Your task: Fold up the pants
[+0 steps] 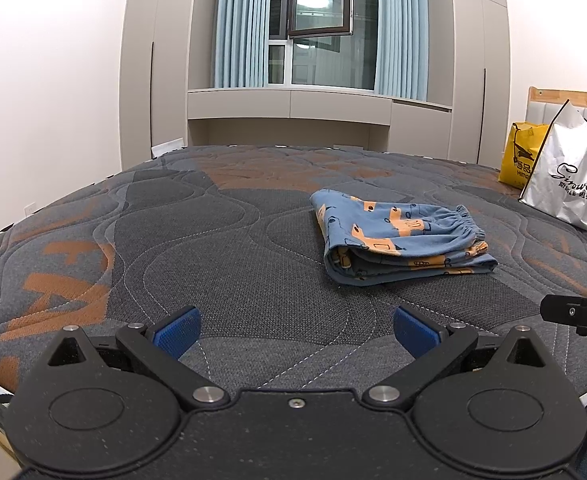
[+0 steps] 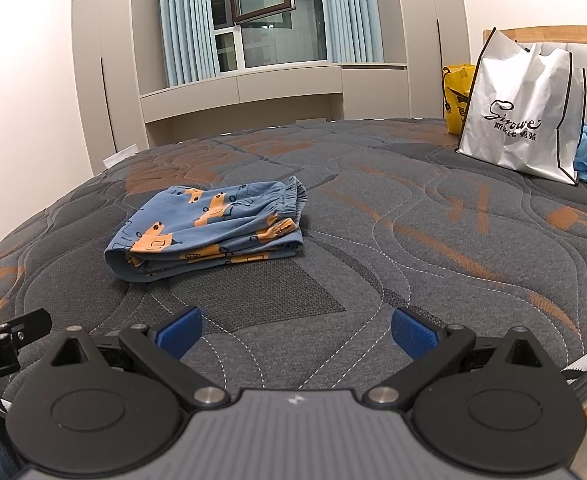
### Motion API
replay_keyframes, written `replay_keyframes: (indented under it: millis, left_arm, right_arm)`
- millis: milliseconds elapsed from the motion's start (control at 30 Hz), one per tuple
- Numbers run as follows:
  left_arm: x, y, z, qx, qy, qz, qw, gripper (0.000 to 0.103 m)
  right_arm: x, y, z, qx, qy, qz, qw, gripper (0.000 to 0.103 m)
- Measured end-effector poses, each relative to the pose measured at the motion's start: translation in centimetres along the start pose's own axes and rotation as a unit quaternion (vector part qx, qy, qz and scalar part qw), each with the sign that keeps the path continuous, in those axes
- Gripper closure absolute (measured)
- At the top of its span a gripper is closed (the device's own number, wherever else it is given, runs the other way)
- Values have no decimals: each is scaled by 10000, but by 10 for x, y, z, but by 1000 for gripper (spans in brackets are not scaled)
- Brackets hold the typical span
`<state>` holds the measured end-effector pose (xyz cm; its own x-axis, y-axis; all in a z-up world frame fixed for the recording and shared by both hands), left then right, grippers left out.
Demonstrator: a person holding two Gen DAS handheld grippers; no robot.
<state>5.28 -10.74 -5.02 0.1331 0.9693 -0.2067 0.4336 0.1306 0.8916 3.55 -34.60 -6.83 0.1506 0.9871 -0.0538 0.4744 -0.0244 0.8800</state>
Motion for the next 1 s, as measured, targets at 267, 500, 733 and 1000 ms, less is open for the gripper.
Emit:
replay_keyframes:
  millis: [267,500,733,1000]
  left_arm:
    - [0,0,0,-1,-2,-3,10000,1]
    - [0,0,0,-1,-2,-8,10000,1]
    - [0,-2,0,49,-18,-29,10000,1]
    - [-4,-6,0,169,-73,-61,9998,1]
  right_arm:
    - [0,0,-1,1,1,-3,10000,0]
    - [0,0,-1,8,6,-4,10000,0]
    - [1,0,-2,7,3,-14,10000,0]
    - [1,0,-3,20,11,-23,10000,0]
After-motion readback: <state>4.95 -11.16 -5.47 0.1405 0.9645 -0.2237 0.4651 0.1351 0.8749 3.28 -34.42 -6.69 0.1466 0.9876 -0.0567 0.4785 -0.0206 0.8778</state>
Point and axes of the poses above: each gripper's, at about its wrist camera, not at the fingertips, and z roughly the way its jaws point, x to its left, y to its top, the point moved 10 cm from there along z, roughly the way its jaws point, and after that the axes turned 12 degrees about -z, right-handed, at the moved point
